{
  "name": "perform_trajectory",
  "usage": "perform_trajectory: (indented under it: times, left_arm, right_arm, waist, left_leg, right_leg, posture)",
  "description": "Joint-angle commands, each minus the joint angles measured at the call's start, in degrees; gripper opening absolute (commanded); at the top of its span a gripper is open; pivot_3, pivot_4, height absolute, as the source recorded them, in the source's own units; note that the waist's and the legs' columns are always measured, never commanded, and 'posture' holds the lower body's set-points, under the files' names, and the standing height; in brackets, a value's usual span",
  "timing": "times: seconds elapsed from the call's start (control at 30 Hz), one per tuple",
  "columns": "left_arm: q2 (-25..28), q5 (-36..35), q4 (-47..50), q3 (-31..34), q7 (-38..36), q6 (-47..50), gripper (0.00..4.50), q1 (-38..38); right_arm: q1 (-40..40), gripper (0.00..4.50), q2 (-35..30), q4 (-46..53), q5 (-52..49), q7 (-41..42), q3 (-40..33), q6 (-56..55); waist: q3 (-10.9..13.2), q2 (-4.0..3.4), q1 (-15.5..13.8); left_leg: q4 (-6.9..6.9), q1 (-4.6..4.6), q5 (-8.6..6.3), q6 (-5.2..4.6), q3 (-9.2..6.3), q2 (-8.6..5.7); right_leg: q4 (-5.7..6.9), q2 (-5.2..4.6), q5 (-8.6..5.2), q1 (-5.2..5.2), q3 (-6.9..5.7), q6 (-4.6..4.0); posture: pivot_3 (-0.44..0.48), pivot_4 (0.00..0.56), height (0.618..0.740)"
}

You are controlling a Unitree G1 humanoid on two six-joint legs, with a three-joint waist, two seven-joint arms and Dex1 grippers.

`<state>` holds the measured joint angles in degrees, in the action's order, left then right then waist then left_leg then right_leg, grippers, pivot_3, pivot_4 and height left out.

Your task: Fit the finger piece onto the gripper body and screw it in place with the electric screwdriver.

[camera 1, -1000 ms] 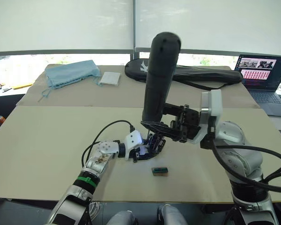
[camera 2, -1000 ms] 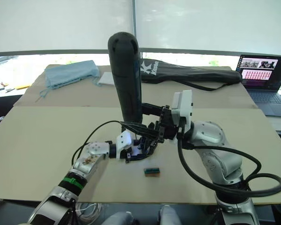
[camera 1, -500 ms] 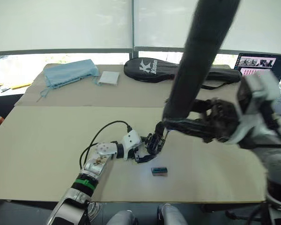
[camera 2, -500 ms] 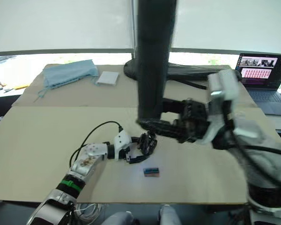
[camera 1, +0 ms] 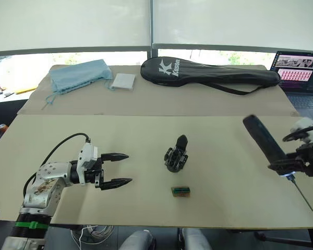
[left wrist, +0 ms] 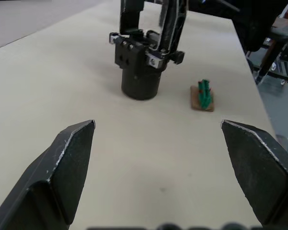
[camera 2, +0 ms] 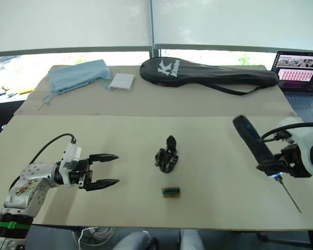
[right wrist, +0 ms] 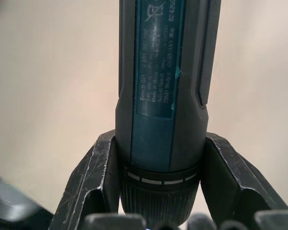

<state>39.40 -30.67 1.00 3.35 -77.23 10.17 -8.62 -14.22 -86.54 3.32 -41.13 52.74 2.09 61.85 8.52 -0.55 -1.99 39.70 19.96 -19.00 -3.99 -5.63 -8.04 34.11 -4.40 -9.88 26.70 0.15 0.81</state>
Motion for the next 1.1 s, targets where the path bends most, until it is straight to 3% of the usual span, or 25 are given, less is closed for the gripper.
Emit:
perform_trajectory:
  times: [0.03,0.27,0.47,0.53,0.67,0.7,0.9,1.0,1.1]
  left_arm:
    - [1.4,-1.0,2.0,2.2,0.6,0.6,4.43,0.4]
    - [0.9,-1.0,4.0,3.3,3.3,0.2,4.43,2.2]
    - [1.1,0.0,4.0,3.4,4.0,-1.8,4.43,2.5]
    - [1.1,0.4,3.9,3.6,4.3,-2.7,4.50,2.6]
    - [1.8,2.9,2.7,4.0,6.4,-4.0,4.50,2.9]
    - [1.9,3.4,2.2,4.2,6.9,-4.3,4.50,3.0]
    - [3.1,7.1,-1.3,5.6,9.6,-7.7,4.50,3.6]
    - [3.7,8.5,-3.1,6.5,10.1,-9.4,4.50,4.1]
    - [5.0,10.8,-5.0,7.4,10.7,-12.3,4.50,5.2]
  right_arm:
    - [-5.6,1.92,2.2,-2.9,7.9,2.4,6.8,0.7]
    - [-13.7,1.92,11.3,-12.1,17.7,5.8,14.8,-2.3]
    - [-16.2,1.92,13.7,-15.4,22.7,10.5,17.2,-2.9]
    - [-16.5,2.94,14.1,-15.9,23.3,11.1,16.6,-3.2]
    - [-17.4,4.29,13.7,-16.4,24.2,11.0,13.2,-4.5]
    - [-17.2,4.46,12.6,-15.9,23.8,11.6,11.9,-5.0]
    - [-11.4,4.46,8.7,-10.7,18.5,16.8,-1.1,-9.6]
    - [-2.7,4.46,13.3,-4.1,12.7,22.8,-15.3,-20.8]
    - [6.2,4.46,19.0,1.9,13.8,24.1,-23.5,-33.8]
  waist:
    - [0.1,-0.03,0.2]
    - [0.3,0.04,1.0]
    - [0.3,0.34,1.3]
    - [0.2,0.39,1.3]
    - [0.2,0.47,1.3]
    - [0.2,0.45,1.3]
    - [0.3,0.25,0.9]
    - [0.3,0.30,0.9]
    - [0.2,0.34,0.9]
  left_leg:
    - [0.05,0.11,0.02,0.00,0.00,0.02]
    - [0.16,0.28,0.24,-0.19,0.00,0.02]
    - [0.36,0.21,0.23,-0.05,0.00,0.01]
    - [0.37,0.21,0.23,-0.06,-0.02,0.01]
    - [0.43,0.20,0.23,-0.05,-0.01,0.01]
    - [0.45,0.21,0.23,-0.05,-0.01,0.00]
    - [0.27,0.25,0.32,-0.02,-0.02,-0.01]
    - [0.28,0.24,0.32,-0.02,-0.02,0.03]
    - [0.28,0.17,0.32,-0.03,-0.05,0.05]
  right_leg:
    - [0.04,0.02,0.01,0.08,-0.02,-0.02]
    - [0.03,0.04,0.27,0.18,0.01,-0.11]
    - [-0.03,0.06,0.48,-0.04,-0.01,-0.02]
    - [-0.02,0.07,0.48,-0.03,-0.03,-0.02]
    - [-0.02,0.07,0.50,-0.05,-0.02,-0.05]
    - [-0.02,0.07,0.51,-0.05,-0.02,-0.04]
    - [0.02,0.07,0.53,0.14,-0.07,-0.08]
    - [0.01,0.07,0.54,0.11,-0.17,-0.11]
    - [-0.02,0.09,0.54,-0.03,-0.21,-0.11]
  posture:
    - [0.000,0.150,0.740]
    - [0.000,0.150,0.740]
    - [0.000,0.150,0.740]
    - [0.000,0.150,0.740]
    - [0.000,0.150,0.740]
    - [0.000,0.150,0.740]
    - [0.000,0.150,0.740]
    - [0.000,0.150,0.740]
    - [0.000,0.150,0.740]
